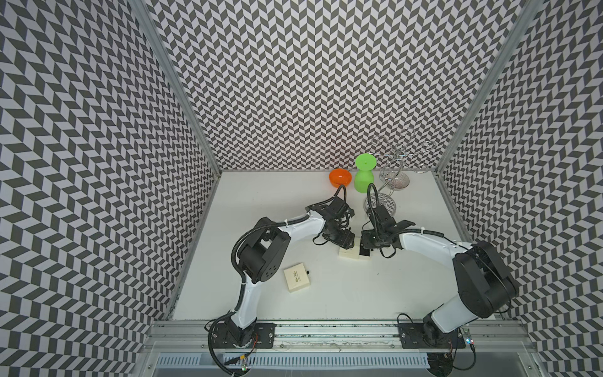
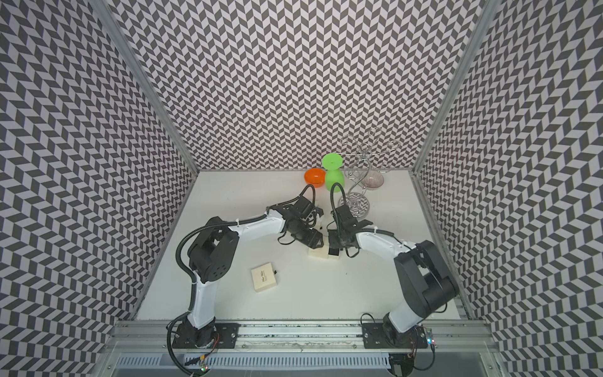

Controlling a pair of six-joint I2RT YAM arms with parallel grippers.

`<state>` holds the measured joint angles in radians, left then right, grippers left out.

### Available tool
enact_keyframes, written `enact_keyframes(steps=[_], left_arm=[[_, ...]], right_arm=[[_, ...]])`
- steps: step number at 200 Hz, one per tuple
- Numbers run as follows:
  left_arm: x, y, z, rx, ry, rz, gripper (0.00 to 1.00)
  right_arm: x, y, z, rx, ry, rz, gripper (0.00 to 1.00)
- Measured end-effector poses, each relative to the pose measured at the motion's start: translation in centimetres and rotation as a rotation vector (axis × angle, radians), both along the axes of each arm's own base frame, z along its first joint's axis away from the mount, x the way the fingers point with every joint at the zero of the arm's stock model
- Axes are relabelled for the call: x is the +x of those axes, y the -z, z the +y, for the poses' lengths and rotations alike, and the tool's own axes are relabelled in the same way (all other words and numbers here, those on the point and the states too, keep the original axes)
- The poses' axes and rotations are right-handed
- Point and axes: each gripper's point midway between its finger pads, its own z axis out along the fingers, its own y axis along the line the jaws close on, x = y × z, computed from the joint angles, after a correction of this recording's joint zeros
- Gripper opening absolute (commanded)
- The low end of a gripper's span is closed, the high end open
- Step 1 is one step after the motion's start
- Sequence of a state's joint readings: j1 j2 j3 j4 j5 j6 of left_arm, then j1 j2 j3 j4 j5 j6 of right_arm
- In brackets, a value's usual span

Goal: Take out the earrings from the drawer-style jewelry box
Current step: Pick up the earring from the drawer.

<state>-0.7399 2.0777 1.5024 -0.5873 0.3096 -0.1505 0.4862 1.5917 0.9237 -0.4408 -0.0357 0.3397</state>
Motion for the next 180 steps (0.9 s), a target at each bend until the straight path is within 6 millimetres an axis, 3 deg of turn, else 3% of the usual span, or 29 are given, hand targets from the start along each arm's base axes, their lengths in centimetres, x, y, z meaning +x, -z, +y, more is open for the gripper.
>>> enact_keyframes(steps=[180], left_arm=[[-0.1,0.0,-0.1,-0.002,0.003,0.007,0.70]], right_arm=[[-1.2,1.6,0.9,0.032,-0.031,0.037,0.26]])
